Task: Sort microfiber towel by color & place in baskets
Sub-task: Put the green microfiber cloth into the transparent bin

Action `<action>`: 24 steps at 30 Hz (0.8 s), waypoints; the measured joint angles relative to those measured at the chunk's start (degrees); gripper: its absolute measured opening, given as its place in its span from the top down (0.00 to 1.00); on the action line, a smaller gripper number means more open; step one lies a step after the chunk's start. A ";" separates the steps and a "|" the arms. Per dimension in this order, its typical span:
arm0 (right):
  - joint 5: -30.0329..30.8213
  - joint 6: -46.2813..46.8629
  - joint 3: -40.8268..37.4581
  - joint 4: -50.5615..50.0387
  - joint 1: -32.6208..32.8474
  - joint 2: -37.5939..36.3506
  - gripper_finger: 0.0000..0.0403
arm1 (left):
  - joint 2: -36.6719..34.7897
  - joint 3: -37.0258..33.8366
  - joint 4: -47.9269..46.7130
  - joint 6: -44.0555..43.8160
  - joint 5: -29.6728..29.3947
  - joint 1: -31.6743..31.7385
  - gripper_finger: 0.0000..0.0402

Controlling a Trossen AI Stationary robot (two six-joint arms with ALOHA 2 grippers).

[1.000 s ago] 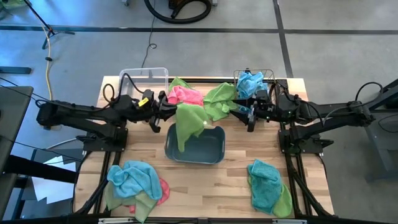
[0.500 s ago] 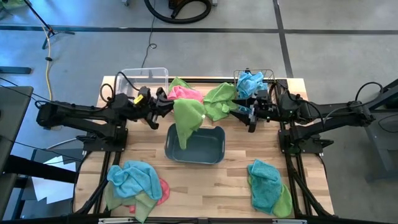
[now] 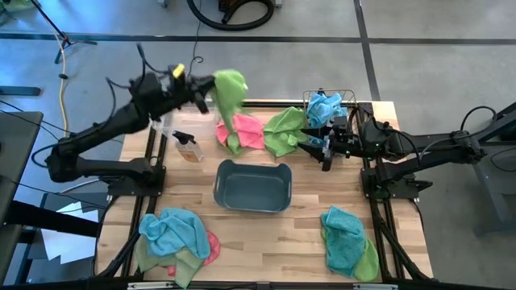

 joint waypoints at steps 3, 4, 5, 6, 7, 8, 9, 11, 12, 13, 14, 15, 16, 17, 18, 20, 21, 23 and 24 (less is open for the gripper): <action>0.70 0.04 0.00 0.02 0.00 0.00 0.31 | -0.05 3.70 -4.06 2.22 -1.08 5.40 1.00; 1.39 0.09 0.00 0.00 0.00 0.00 0.31 | -0.10 4.45 -4.98 2.89 -1.82 6.89 1.00; 2.01 0.16 0.00 0.00 0.00 0.00 0.31 | -0.14 4.87 -5.90 3.51 -2.77 8.32 1.00; 2.56 0.16 0.00 0.00 0.00 0.00 0.31 | -0.12 5.06 -7.10 4.13 -3.77 9.49 1.00; 3.07 0.01 0.00 0.00 0.00 0.00 0.31 | -0.08 5.06 -8.42 4.61 -4.81 10.52 1.00; 3.21 -0.08 0.00 0.00 0.00 0.00 0.31 | -0.03 5.06 -10.12 4.87 -5.97 11.39 1.00; 3.23 -0.11 0.00 0.00 0.00 0.00 0.31 | -0.01 5.06 -12.43 5.11 -7.47 12.13 1.00; 3.23 -0.03 0.00 0.00 0.00 0.00 0.31 | 0.27 5.04 -16.71 6.54 -10.89 13.26 1.00; 3.23 0.00 0.00 0.00 0.00 0.00 0.31 | 0.55 4.81 -18.48 7.45 -12.73 13.53 1.00; 3.23 0.12 0.00 0.00 0.00 0.00 0.31 | 0.89 4.54 -20.00 8.16 -14.52 13.73 1.00; 3.23 0.18 0.00 0.00 0.00 0.00 0.31 | 1.30 3.98 -20.74 8.70 -16.30 13.99 1.00; 3.23 0.19 0.00 0.00 0.00 0.00 0.31 | 1.58 3.17 -20.79 9.22 -17.97 14.25 1.00; 3.23 0.19 0.00 0.00 0.00 0.00 0.31 | 1.77 2.27 -20.72 9.62 -19.20 14.54 1.00; 3.23 0.17 0.00 0.00 0.00 0.00 0.31 | 1.94 1.32 -20.93 9.51 -20.03 14.92 1.00; 3.23 0.19 0.00 0.00 0.00 0.00 0.31 | 2.13 0.47 -21.50 8.79 -20.22 15.24 1.00; 3.25 0.19 0.00 0.00 0.00 0.00 0.31 | 2.46 -1.47 -22.76 6.77 -20.36 15.57 1.00; 3.26 0.19 0.00 0.00 0.00 0.00 0.31 | 2.52 -2.66 -23.24 5.77 -20.29 15.49 1.00; 3.29 0.01 0.00 0.00 0.00 0.00 0.31 | 2.57 -5.05 -24.36 4.00 -20.13 15.26 1.00; 3.45 -0.08 0.00 0.00 0.00 0.00 0.31 | 2.55 -6.23 -24.80 3.14 -20.11 15.24 1.00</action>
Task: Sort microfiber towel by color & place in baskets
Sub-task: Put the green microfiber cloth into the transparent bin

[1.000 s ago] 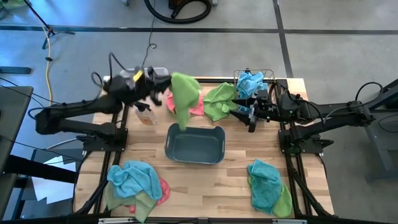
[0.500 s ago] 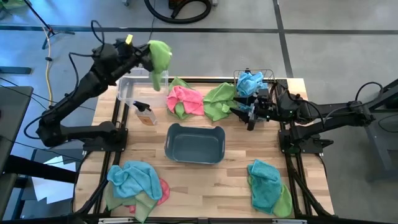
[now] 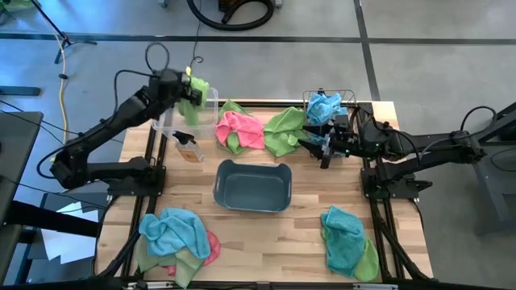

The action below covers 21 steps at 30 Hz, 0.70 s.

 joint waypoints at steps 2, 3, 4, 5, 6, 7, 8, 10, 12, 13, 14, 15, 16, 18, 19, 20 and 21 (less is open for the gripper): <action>0.83 -0.07 0.00 0.00 0.00 0.00 0.31 | 0.00 -1.84 -2.09 -1.71 0.00 -0.01 1.00; 1.20 -0.09 0.00 0.00 0.00 0.00 0.31 | 0.00 -2.61 -3.61 -2.29 -0.06 0.01 1.00; 1.42 -0.13 0.00 0.00 0.00 0.00 0.31 | 0.02 -3.19 -4.64 -3.04 -0.18 0.01 1.00; 1.71 -0.18 0.00 0.00 0.00 0.00 0.31 | 0.01 -3.52 -5.76 -3.44 -0.26 0.01 1.00; 1.88 -0.27 0.00 0.00 0.00 0.00 0.31 | -0.02 -3.91 -6.43 -3.49 -0.26 0.01 1.00; 2.08 -0.57 0.00 0.00 0.00 0.00 0.31 | -0.02 -4.13 -7.20 -3.46 -0.28 0.01 1.00; 2.23 -0.83 0.00 -0.02 0.00 0.00 0.31 | 0.01 -4.22 -8.07 -3.16 -0.26 0.01 1.00; 2.31 -1.21 0.00 -0.02 0.00 0.00 0.31 | 0.13 -4.17 -8.29 -1.95 0.08 0.01 1.00; 2.36 -1.21 0.00 -0.01 0.00 0.00 0.31 | 0.15 -4.15 -9.85 -1.73 0.86 0.21 1.00; 2.35 -1.21 0.00 -0.01 0.00 0.00 0.31 | 0.17 -4.15 -11.70 -2.16 1.40 0.26 1.00; 2.36 -1.21 0.00 -0.01 0.00 0.00 0.31 | 0.17 -4.15 -14.12 -2.96 2.20 0.27 1.00; 2.36 -1.21 0.00 -0.02 0.00 0.00 0.31 | 0.22 -4.15 -16.93 -3.45 2.67 0.26 1.00; 2.37 -1.21 0.00 -0.02 0.00 0.00 0.31 | 0.30 -4.15 -19.68 -3.63 3.04 0.25 1.00; 2.38 -1.29 0.00 -0.04 0.00 0.00 0.31 | 0.38 -4.17 -24.24 -3.73 3.12 -0.11 1.00; 2.42 -1.54 0.00 -0.07 0.00 0.00 0.31 | 0.31 -4.17 -25.85 -4.22 3.10 -0.32 1.00; 2.49 -1.67 0.00 -0.07 0.00 0.00 0.31 | 0.15 -4.17 -26.77 -4.77 3.12 -0.44 1.00; 2.49 -2.05 0.00 -0.07 0.00 0.00 0.31 | -0.15 -4.17 -27.24 -5.06 3.18 -0.53 1.00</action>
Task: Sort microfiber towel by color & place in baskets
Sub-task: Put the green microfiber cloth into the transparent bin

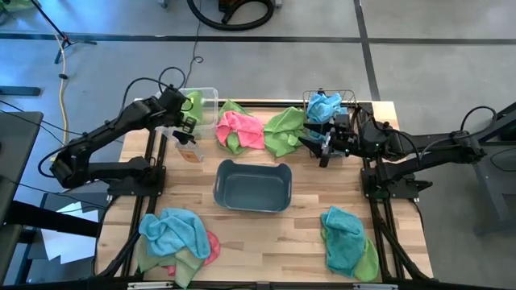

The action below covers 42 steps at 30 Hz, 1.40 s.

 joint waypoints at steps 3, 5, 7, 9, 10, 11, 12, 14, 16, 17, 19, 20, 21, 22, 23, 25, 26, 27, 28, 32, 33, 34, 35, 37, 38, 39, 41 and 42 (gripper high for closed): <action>0.00 -1.04 0.00 -0.01 0.00 0.00 0.31 | -1.33 0.00 0.44 -0.46 0.41 -0.11 1.00; 0.00 -1.09 0.00 0.00 0.00 0.00 0.31 | -1.82 0.00 1.04 -1.20 1.62 -0.09 1.00; 0.00 -1.09 0.00 -0.02 0.00 0.00 0.31 | -1.93 0.01 1.47 -1.53 2.20 -0.09 1.00; -0.01 -0.98 0.00 -0.04 0.00 0.00 0.31 | -1.97 0.10 0.96 -1.55 3.58 -0.09 1.00; -0.02 -0.91 0.00 -0.07 0.00 0.00 0.31 | -1.95 0.38 0.29 -1.57 4.60 -0.09 1.00; -0.02 -0.91 0.00 -0.07 0.00 0.00 0.31 | -1.95 0.88 -0.42 -1.57 5.43 -0.09 1.00; -0.02 -0.91 0.00 -0.07 0.00 0.00 0.31 | -1.95 1.49 -1.29 -1.57 6.04 -0.11 1.00; -0.02 -0.94 0.00 -0.22 0.00 0.00 0.31 | -1.95 2.87 -3.44 -1.58 6.17 -0.45 1.00; -0.04 -1.09 0.00 -0.26 0.00 0.00 0.31 | -1.93 4.74 -5.02 -1.55 5.25 -0.58 1.00; -0.02 -1.09 0.00 -0.33 0.00 0.00 0.31 | -1.94 5.69 -5.14 -1.54 4.29 -0.56 1.00; -0.04 -1.11 0.00 -0.39 0.00 0.02 0.31 | -1.91 7.16 -4.97 -0.77 2.20 -0.21 1.00; 0.01 -1.11 0.00 -0.38 0.00 0.02 0.31 | -1.71 7.81 -4.95 -0.04 1.31 0.12 1.00; 0.24 -1.10 0.00 -0.37 0.00 0.03 0.31 | -1.37 8.38 -4.82 0.81 0.84 0.55 1.00; 0.62 -1.11 0.00 -0.37 0.00 0.10 0.31 | -0.87 8.95 -4.80 1.87 0.80 0.94 1.00; 1.08 -1.11 0.00 -0.40 0.00 0.14 0.31 | -0.26 9.31 -4.82 2.68 0.80 1.40 1.00; 1.36 -1.11 0.00 -0.39 0.00 0.24 0.31 | 1.10 9.57 -4.90 2.97 1.09 2.36 0.99; 1.37 -1.11 0.00 -0.35 -0.02 0.38 0.31 | 1.79 9.61 -4.93 3.13 1.49 2.79 0.98; 1.36 -1.11 0.00 -0.44 -0.02 0.47 0.31 | 2.49 9.64 -4.91 3.56 1.74 3.14 0.97; 1.36 -1.11 0.00 -0.56 -0.01 0.56 0.31 | 3.26 9.64 -4.93 4.10 1.93 3.47 0.95; 1.37 -0.67 0.00 -0.83 -0.02 0.99 0.31 | 5.53 9.64 -4.93 4.59 2.00 3.73 0.85; 1.38 -0.67 0.00 -0.79 -0.01 1.09 0.31 | 5.82 9.64 -4.93 4.58 2.01 3.73 0.81; 1.38 -0.67 0.00 -0.81 -0.02 1.19 0.31 | 6.04 9.64 -4.94 4.57 2.02 3.73 0.78; 1.38 -0.67 0.00 -1.04 -0.01 1.26 0.31 | 6.07 9.64 -4.95 4.57 2.06 3.71 0.75; 1.37 -0.67 0.00 -1.14 -0.02 1.29 0.31 | 5.95 9.66 -4.94 4.52 2.07 3.71 0.67; 1.38 -0.67 0.00 -1.10 -0.01 1.29 0.31 | 5.83 9.75 -5.11 4.42 2.24 3.71 0.64; 1.38 -0.67 0.00 -1.25 -0.01 1.31 0.31 | 5.76 10.17 -5.60 4.44 2.66 3.71 0.61; 1.38 -0.67 0.00 -1.29 -0.02 1.36 0.31 | 5.72 11.87 -6.30 4.46 3.29 3.71 0.55; 1.38 -0.67 0.00 -1.29 0.00 1.36 0.31 | 5.72 13.05 -6.83 4.44 3.40 3.71 0.53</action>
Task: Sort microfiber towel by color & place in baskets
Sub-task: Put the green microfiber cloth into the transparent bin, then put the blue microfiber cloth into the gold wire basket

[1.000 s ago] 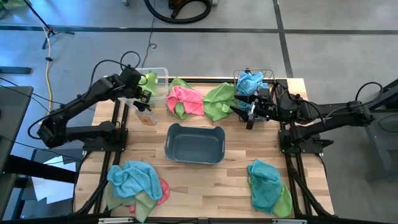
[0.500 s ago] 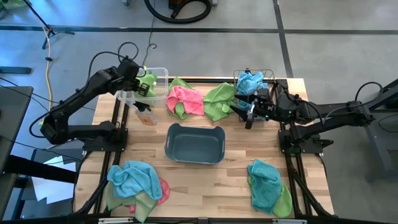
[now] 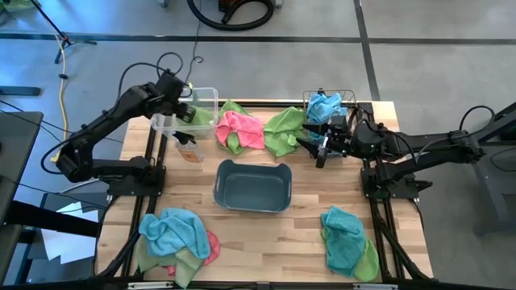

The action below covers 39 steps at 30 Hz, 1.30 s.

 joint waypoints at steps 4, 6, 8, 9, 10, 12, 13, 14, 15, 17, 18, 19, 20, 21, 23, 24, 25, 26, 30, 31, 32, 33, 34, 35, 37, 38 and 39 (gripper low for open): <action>0.02 -0.40 0.00 0.01 -0.01 0.00 0.31 | -0.04 4.79 -0.62 1.59 0.64 0.00 0.44; 0.02 -0.42 0.00 0.00 -0.02 0.00 0.31 | -0.04 7.40 -0.71 2.13 1.75 0.00 0.42; 0.02 -0.42 0.00 0.00 -0.02 0.00 0.31 | -0.04 10.37 -0.76 2.09 4.72 0.00 0.41; 0.02 -0.42 0.00 0.01 -0.01 0.00 0.31 | -0.04 12.07 -0.78 2.10 7.08 0.00 0.41; 0.02 -0.42 0.00 0.00 -0.02 0.00 0.31 | -0.04 13.74 -0.75 2.09 9.72 0.00 0.41; 0.02 -0.41 0.00 0.02 -0.01 0.00 0.31 | -0.18 16.91 -0.67 2.03 15.26 -0.14 0.41; 0.02 -0.33 0.00 0.02 -0.02 0.00 0.31 | -0.38 18.29 -0.69 1.95 18.15 -0.31 0.40; 0.04 -0.04 0.00 0.01 -0.02 0.00 0.31 | -0.75 19.36 -0.56 1.49 20.41 -0.67 0.40; 0.03 0.11 0.00 0.02 -0.01 0.00 0.31 | -1.21 20.13 -0.54 0.49 22.26 -1.09 0.40; 0.04 0.88 0.00 0.02 -0.02 0.00 0.31 | -2.35 20.78 -0.51 -1.17 24.79 -2.10 0.40; 0.03 1.51 0.00 0.04 -0.01 0.00 0.31 | -3.08 20.76 -0.66 -1.53 25.92 -2.72 0.40; 0.04 1.80 0.00 0.08 -0.02 0.00 0.31 | -3.92 20.68 -0.74 -1.51 26.98 -3.45 0.40; 0.04 2.22 0.00 0.22 0.00 0.00 0.31 | -5.02 20.43 -0.58 -1.83 27.98 -4.29 0.40; 0.03 2.59 0.00 0.54 0.00 0.00 0.31 | -6.24 19.93 -0.30 -2.74 28.37 -5.36 0.40; -0.03 2.70 0.00 1.38 -0.01 0.00 0.31 | -8.78 18.41 1.11 -4.12 28.24 -7.88 0.40; -0.07 2.62 0.00 1.85 -0.01 -0.02 0.31 | -10.32 17.11 3.10 -4.81 28.11 -9.19 0.40; -0.09 2.60 0.00 2.32 0.00 -0.02 0.31 | -12.05 15.38 5.36 -6.08 28.08 -10.61 0.40; -0.09 2.60 0.00 2.78 -0.02 -0.02 0.31 | -14.02 13.26 7.98 -7.64 28.00 -12.11 0.40; -0.84 2.54 0.00 4.56 -0.02 -0.04 0.31 | -22.14 2.64 22.44 -13.25 25.95 -18.00 0.40; -1.41 2.51 0.00 4.98 -0.02 -0.04 0.31 | -24.10 -0.31 25.69 -14.82 25.12 -19.53 0.40; -1.69 2.46 0.00 5.24 -0.02 -0.04 0.31 | -25.86 -3.39 29.34 -16.49 24.73 -21.00 0.40; -1.85 2.43 0.00 5.41 -0.01 -0.04 0.31 | -27.41 -6.38 32.67 -18.19 24.44 -22.42 0.40; -2.16 2.50 0.00 5.55 -0.01 -0.04 0.31 | -28.76 -9.41 35.99 -19.93 24.44 -24.01 0.41; -2.57 2.56 0.00 5.60 -0.02 -0.04 0.31 | -29.87 -12.20 39.53 -21.61 24.44 -25.58 0.41; -2.91 2.57 0.00 5.81 -0.01 -0.04 0.31 | -31.20 -17.08 46.43 -24.40 24.44 -29.02 0.41; -3.09 2.56 0.00 6.13 -0.02 -0.04 0.31 | -31.45 -18.97 49.77 -25.33 24.42 -30.74 0.41; -3.17 2.58 0.00 6.42 -0.01 -0.04 0.31 | -31.39 -20.21 52.50 -25.79 24.27 -32.44 0.41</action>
